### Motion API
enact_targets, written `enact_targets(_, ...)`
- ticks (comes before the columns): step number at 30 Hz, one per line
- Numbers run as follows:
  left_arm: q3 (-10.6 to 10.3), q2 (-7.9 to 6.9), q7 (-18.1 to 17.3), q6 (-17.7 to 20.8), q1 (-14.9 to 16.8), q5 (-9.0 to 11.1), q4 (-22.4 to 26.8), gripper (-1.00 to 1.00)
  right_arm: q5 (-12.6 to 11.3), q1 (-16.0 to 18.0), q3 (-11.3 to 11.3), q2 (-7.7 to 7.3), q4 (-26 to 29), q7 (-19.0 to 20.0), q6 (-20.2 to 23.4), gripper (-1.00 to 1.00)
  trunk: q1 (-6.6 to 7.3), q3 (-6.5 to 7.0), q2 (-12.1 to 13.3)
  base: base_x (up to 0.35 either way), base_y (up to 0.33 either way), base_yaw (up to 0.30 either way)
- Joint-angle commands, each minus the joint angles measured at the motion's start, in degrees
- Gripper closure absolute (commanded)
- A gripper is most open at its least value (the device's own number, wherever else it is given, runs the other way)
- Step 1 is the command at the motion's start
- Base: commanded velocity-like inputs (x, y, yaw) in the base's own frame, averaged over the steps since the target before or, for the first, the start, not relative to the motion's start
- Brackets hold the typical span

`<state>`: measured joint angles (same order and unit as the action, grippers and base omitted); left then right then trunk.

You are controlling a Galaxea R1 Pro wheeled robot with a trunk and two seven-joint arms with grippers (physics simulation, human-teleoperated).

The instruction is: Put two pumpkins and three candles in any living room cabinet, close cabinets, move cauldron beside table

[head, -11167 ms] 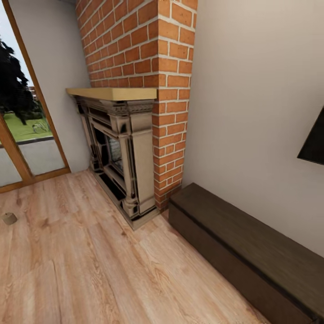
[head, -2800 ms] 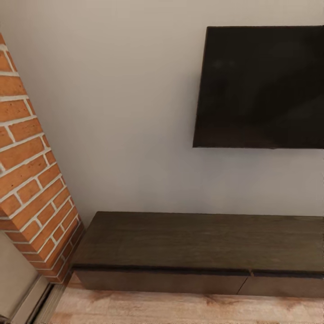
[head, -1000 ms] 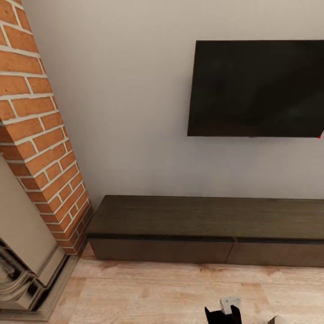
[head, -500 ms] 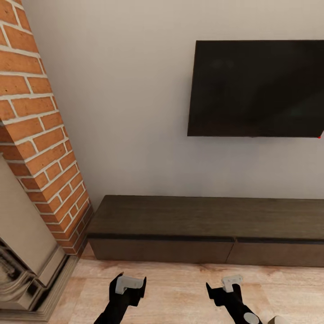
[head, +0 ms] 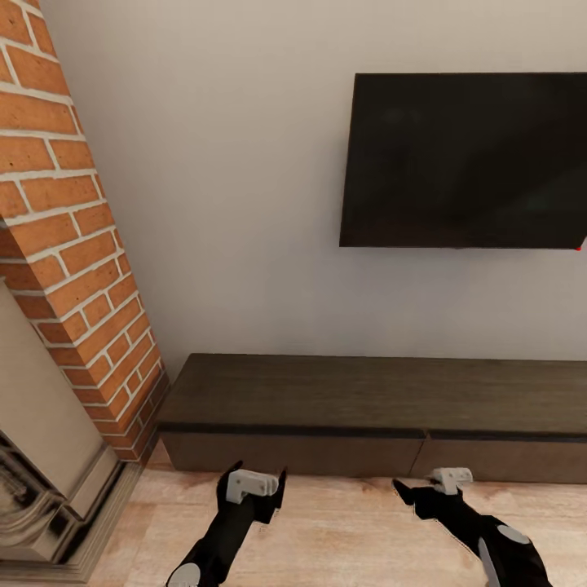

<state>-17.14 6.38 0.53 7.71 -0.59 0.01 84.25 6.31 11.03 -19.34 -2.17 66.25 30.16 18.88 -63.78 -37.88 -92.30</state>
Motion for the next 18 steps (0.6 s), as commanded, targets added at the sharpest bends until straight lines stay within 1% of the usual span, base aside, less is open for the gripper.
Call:
enact_targets(1,0.0,0.38,0.0,0.01,0.03,0.38,0.49,-1.0,0.06,0.01,-2.27,-0.11,1.92,2.8,2.28,-1.0,0.0,0.0,0.0,0.0,0.0,0.0)
enact_targets(4,0.0,0.98,0.0,-0.04,0.26,2.06,0.99,-1.0,0.04,0.03,-5.73,-0.29,4.82,5.87,5.62,-1.0,0.0,0.0,0.0,0.0,0.0,0.0)
enact_targets(7,0.0,1.27,0.09,-0.06,1.15,3.58,1.14,-1.0,-0.07,0.04,-7.62,-0.55,8.17,9.06,8.78,-1.0,0.0,0.0,0.0,0.0,0.0,0.0)
enact_targets(9,0.0,1.32,0.14,-0.06,1.93,4.24,1.16,-1.0,-0.12,-0.01,-8.0,-0.6,10.21,10.65,10.79,-1.0,0.0,0.0,0.0,0.0,0.0,0.0)
enact_targets(10,0.01,1.3,0.2,-0.14,2.88,4.93,1.23,-1.0,-0.2,0.02,-8.1,-0.59,11.71,11.32,11.94,-1.0,0.0,0.0,0.0,0.0,0.0,0.0)
enact_targets(11,0.15,1.26,0.23,-0.19,4.58,6.12,1.29,-1.0,-1.06,0.34,-8.13,-0.57,13.12,11.67,12.56,-1.0,0.0,0.0,0.0,0.0,0.0,0.0)
enact_targets(12,0.19,1.25,0.24,-0.2,5.16,6.63,1.31,-1.0,-1.63,0.44,-8.14,-0.57,13.43,11.74,12.69,-1.0,0.0,0.0,0.0,0.0,0.0,0.0)
enact_targets(13,0.25,1.22,0.25,-0.21,6.19,7.93,1.32,-1.0,-3.29,0.6,-8.15,-0.58,13.93,11.81,12.9,-1.0,0.0,0.0,0.0,0.0,0.0,0.0)
enact_targets(16,0.32,1.19,0.26,-0.23,8.39,12.64,1.35,-1.0,-9.86,1.6,-8.17,-0.72,14.81,11.72,13.19,-1.0,0.0,0.0,0.0,0.0,0.0,0.0)
enact_targets(17,0.33,1.15,0.26,-0.27,9.02,13.72,1.33,-1.0,-11.49,2.09,-8.14,-0.91,14.96,11.65,13.22,-1.0,0.0,0.0,0.0,0.0,0.0,0.0)
enact_targets(18,0.34,1.13,0.26,-0.37,9.46,14.41,1.31,-1.0,-12.57,2.72,-8.12,-1.1,15.05,11.56,13.25,-1.0,0.0,0.0,0.0,0.0,0.0,0.0)
